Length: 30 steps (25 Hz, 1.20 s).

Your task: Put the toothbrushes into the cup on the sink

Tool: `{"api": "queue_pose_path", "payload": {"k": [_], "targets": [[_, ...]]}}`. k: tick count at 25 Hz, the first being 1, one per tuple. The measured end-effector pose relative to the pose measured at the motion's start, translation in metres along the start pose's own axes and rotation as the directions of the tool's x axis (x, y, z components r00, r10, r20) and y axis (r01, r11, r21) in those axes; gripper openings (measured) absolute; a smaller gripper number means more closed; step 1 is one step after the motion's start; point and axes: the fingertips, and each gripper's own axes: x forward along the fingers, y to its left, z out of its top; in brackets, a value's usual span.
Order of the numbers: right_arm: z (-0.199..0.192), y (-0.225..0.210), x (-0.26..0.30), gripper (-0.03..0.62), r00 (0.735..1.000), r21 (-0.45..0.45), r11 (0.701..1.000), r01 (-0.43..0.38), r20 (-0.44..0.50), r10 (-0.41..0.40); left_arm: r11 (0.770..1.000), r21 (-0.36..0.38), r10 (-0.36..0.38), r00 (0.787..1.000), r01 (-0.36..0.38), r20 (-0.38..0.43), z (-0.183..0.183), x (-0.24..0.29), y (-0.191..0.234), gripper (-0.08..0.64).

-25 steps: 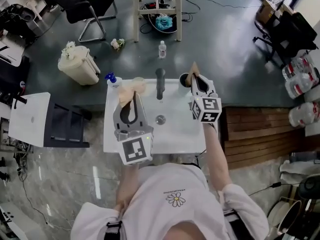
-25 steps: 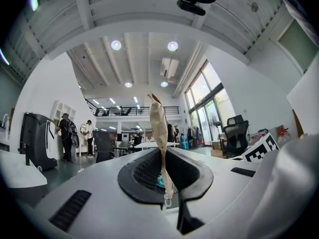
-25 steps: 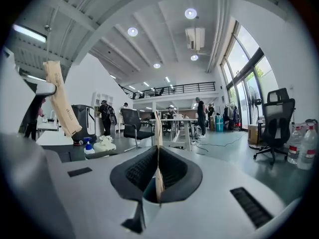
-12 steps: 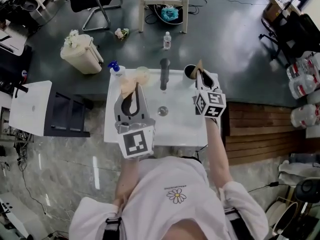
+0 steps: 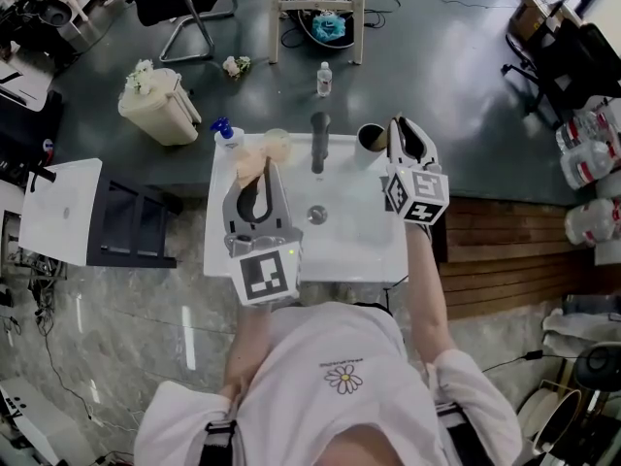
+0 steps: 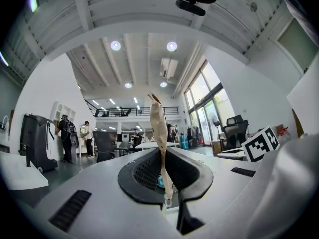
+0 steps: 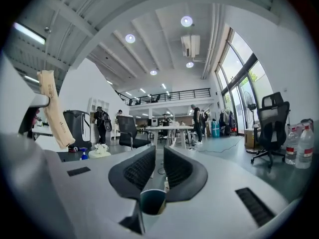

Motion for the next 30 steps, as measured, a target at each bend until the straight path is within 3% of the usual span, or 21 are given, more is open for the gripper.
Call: {"api": "queue_pose_path", "payload": {"k": [9, 13, 18, 24, 30], "targets": [[0.087, 0.016, -0.041, 0.015, 0.979, -0.096, 0.995, 0.027, 0.204, -0.007, 1.0, 0.007, -0.008, 1.0, 0.008, 0.011, 0.004, -0.002, -0.002, 0.035], [0.105, 0.031, -0.074, 0.015, 0.964, -0.109, 0.992, 0.06, 0.264, -0.029, 1.0, 0.011, -0.017, 1.0, 0.017, 0.016, 0.004, -0.002, -0.006, 0.035], [0.097, 0.054, -0.099, 0.015, 0.961, -0.056, 0.998, 0.014, 0.275, 0.002, 1.0, 0.009, -0.027, 1.0, 0.027, 0.014, 0.002, -0.004, -0.01, 0.035], [0.068, 0.076, -0.114, 0.012, 0.979, -0.025, 0.999, -0.026, 0.203, 0.03, 0.999, -0.009, -0.039, 0.999, 0.039, 0.005, -0.003, -0.007, -0.017, 0.035], [0.062, 0.085, -0.118, 0.012, 0.98, -0.034, 0.999, -0.042, 0.195, 0.048, 0.999, -0.011, -0.047, 0.999, 0.047, -0.017, -0.011, -0.01, -0.02, 0.035]]}}
